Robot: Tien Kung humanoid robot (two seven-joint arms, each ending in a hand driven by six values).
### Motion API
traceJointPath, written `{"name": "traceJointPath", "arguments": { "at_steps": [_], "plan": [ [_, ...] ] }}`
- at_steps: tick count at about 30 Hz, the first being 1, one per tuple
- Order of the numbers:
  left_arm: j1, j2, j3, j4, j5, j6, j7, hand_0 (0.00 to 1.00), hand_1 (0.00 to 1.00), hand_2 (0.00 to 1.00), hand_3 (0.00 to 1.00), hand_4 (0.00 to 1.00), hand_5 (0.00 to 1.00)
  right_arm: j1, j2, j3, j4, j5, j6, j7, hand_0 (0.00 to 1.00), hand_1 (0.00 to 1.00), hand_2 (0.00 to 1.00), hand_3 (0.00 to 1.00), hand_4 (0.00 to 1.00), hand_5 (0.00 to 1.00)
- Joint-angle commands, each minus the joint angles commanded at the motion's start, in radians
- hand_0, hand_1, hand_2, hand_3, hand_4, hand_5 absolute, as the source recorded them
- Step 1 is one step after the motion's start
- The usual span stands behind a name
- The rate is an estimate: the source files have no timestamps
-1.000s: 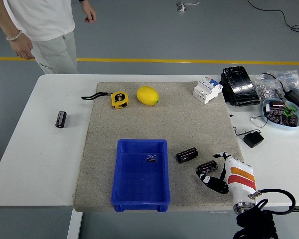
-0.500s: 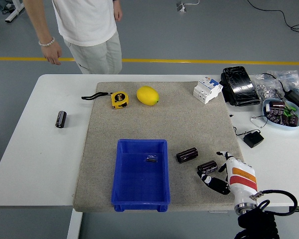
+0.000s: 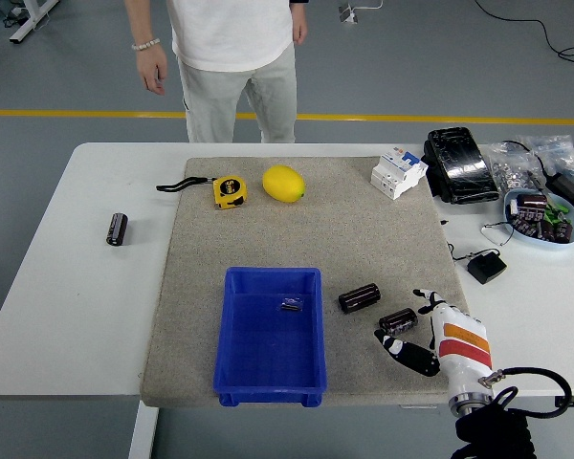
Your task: Pick up the battery,place it into the box
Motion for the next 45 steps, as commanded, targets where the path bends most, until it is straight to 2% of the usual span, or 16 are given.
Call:
{"name": "traceJointPath", "arguments": {
  "at_steps": [6, 7, 12, 13, 18, 19, 26, 36, 37, 45],
  "plan": [
    [-0.002, 0.001, 0.003, 0.0, -0.003, 0.0, -0.001, 0.687, 0.666, 0.712, 0.622, 0.64, 0.655, 0.029, 0.007, -0.018, -0.028, 0.0, 0.0, 0.0, 0.082, 0.24, 0.619, 0.786, 0.998, 0.584],
    [-0.002, 0.001, 0.004, 0.0, -0.005, 0.0, -0.002, 0.686, 0.665, 0.712, 0.622, 0.641, 0.655, 0.033, 0.008, -0.02, -0.031, 0.0, 0.0, 0.0, 0.081, 0.235, 0.591, 0.786, 0.998, 0.571],
    [-0.004, 0.0, 0.007, 0.0, -0.011, 0.002, -0.003, 0.686, 0.665, 0.712, 0.622, 0.641, 0.655, 0.051, 0.013, -0.028, -0.053, 0.0, 0.0, 0.0, 0.081, 0.235, 0.591, 0.786, 0.998, 0.571],
    [-0.005, 0.0, 0.009, 0.0, -0.013, 0.003, -0.004, 0.687, 0.665, 0.712, 0.622, 0.64, 0.655, 0.055, 0.014, -0.03, -0.06, 0.0, 0.0, 0.0, 0.08, 0.233, 0.544, 0.778, 0.998, 0.532],
    [-0.005, -0.001, 0.01, 0.0, -0.014, 0.002, -0.004, 0.687, 0.665, 0.712, 0.622, 0.64, 0.655, 0.066, 0.016, -0.034, -0.081, 0.0, 0.0, 0.0, 0.08, 0.233, 0.544, 0.778, 0.998, 0.532],
    [-0.005, -0.001, 0.01, 0.0, -0.015, 0.002, -0.004, 0.685, 0.665, 0.713, 0.622, 0.64, 0.657, 0.067, 0.017, -0.036, -0.084, 0.0, 0.0, 0.0, 0.067, 0.227, 0.5, 0.767, 0.998, 0.495],
    [-0.004, -0.001, 0.014, -0.001, -0.02, 0.001, -0.006, 0.685, 0.665, 0.713, 0.622, 0.641, 0.656, 0.072, 0.02, -0.038, -0.109, 0.0, 0.0, 0.0, 0.067, 0.224, 0.489, 0.758, 0.998, 0.479],
    [-0.004, -0.002, 0.013, -0.002, -0.015, -0.003, -0.008, 0.685, 0.664, 0.712, 0.622, 0.64, 0.656, 0.074, 0.022, -0.04, -0.114, 0.0, 0.0, 0.0, 0.066, 0.215, 0.471, 0.746, 0.998, 0.461],
    [-0.003, -0.002, 0.013, -0.002, -0.015, -0.002, -0.008, 0.685, 0.665, 0.713, 0.622, 0.64, 0.657, 0.074, 0.021, -0.04, -0.112, 0.0, 0.0, 0.0, 0.06, 0.213, 0.455, 0.742, 0.998, 0.488],
    [-0.003, -0.002, 0.01, -0.002, -0.012, -0.004, -0.008, 0.685, 0.665, 0.712, 0.621, 0.641, 0.656, 0.077, 0.021, -0.038, -0.108, 0.0, 0.0, 0.0, 0.061, 0.219, 0.46, 0.747, 0.998, 0.491]
  ]
}}
